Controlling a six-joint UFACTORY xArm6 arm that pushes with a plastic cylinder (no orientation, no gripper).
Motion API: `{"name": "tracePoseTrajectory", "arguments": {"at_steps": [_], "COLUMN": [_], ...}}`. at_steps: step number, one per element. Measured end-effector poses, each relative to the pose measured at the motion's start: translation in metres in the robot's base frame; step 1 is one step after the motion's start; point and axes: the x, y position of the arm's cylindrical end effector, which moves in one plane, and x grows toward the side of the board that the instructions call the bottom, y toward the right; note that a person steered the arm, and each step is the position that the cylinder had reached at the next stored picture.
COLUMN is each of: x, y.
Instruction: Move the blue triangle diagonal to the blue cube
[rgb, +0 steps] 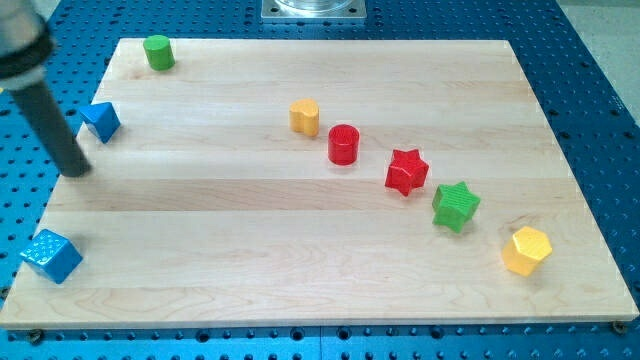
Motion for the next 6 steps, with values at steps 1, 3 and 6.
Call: {"name": "tracePoseTrajectory", "arguments": {"at_steps": [1, 3, 6], "x": [-0.025, -0.105, -0.131], "y": [0.003, 0.133, 0.199]}}
